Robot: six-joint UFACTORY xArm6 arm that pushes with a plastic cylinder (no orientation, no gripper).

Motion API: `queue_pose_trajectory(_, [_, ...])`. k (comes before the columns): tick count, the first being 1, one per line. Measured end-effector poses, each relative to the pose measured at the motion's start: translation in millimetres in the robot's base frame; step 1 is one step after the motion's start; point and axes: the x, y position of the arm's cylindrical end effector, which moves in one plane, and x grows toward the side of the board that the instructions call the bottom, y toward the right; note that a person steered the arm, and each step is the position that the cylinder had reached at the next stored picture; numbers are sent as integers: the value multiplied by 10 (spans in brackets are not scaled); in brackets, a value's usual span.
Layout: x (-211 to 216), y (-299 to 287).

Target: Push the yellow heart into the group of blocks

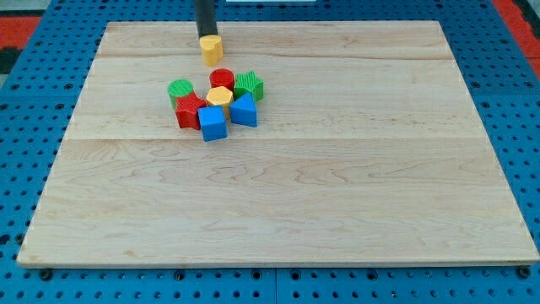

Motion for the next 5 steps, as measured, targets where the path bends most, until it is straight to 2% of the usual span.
queue_pose_trajectory(2, [151,264])
queue_pose_trajectory(4, [748,-274])
queue_pose_trajectory(5, [817,-254])
